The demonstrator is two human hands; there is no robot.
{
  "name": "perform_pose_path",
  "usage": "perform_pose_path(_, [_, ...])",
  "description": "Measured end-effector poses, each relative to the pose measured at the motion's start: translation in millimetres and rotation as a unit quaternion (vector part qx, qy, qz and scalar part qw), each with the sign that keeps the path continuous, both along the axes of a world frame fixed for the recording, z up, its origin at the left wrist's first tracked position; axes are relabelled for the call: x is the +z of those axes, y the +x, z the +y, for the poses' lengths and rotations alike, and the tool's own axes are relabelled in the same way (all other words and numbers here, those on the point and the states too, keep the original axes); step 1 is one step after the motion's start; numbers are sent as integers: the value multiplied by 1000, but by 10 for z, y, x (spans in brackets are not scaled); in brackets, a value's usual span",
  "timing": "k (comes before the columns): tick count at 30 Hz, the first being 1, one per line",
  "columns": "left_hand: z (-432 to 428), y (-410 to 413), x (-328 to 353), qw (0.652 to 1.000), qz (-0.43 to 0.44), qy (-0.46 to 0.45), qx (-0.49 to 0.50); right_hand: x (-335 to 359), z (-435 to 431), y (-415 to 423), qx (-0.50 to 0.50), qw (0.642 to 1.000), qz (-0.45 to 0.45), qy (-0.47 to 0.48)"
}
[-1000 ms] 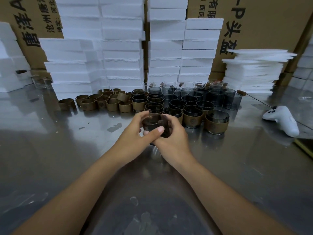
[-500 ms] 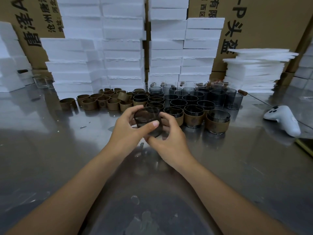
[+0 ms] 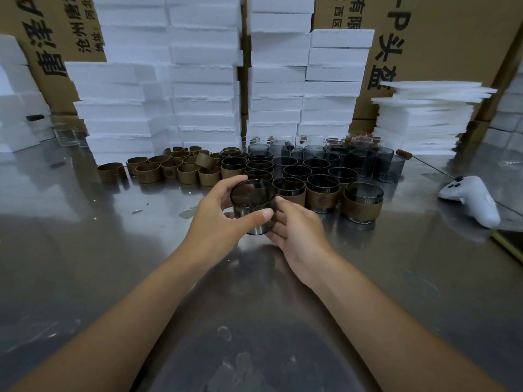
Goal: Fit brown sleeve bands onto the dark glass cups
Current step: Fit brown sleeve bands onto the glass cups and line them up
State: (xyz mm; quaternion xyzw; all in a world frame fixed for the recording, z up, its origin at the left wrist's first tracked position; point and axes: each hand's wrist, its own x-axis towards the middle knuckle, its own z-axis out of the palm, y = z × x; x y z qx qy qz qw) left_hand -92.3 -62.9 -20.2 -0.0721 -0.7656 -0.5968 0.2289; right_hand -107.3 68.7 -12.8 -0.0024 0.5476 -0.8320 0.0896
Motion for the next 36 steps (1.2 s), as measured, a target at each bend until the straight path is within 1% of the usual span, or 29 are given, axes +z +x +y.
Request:
perform_pose_path(3, [15,25,16,1000,5,5,-3,17,-6,19,23,1000,-6,-16])
perform_pose_path(9, [52,62,39,1000,10,10,-21,98,-36,69,58,994,-69,-66])
perform_pose_path(17, [20,54,45,999,19,21,-38,87,-1,96,138,985,-82,-67])
perform_pose_path(22, [-18,10,27,999,20,12,-44,68,20,96,172,981,-93,-21])
perform_pose_path(24, [-31,10,20,999,18,-6,-46,56,23,98,163,982,-96,-2])
perform_pose_path(27, [-31,23,20,999,15,-27,-45,52,39,100,123,988,-89,16])
perform_pose_path(31, [-8,59,56,998,18,-35,-41,44,68,74,42,996,-20,76])
perform_pose_path(36, [9,92,81,999,22,-23,-40,53,66,69,-2,997,20,69])
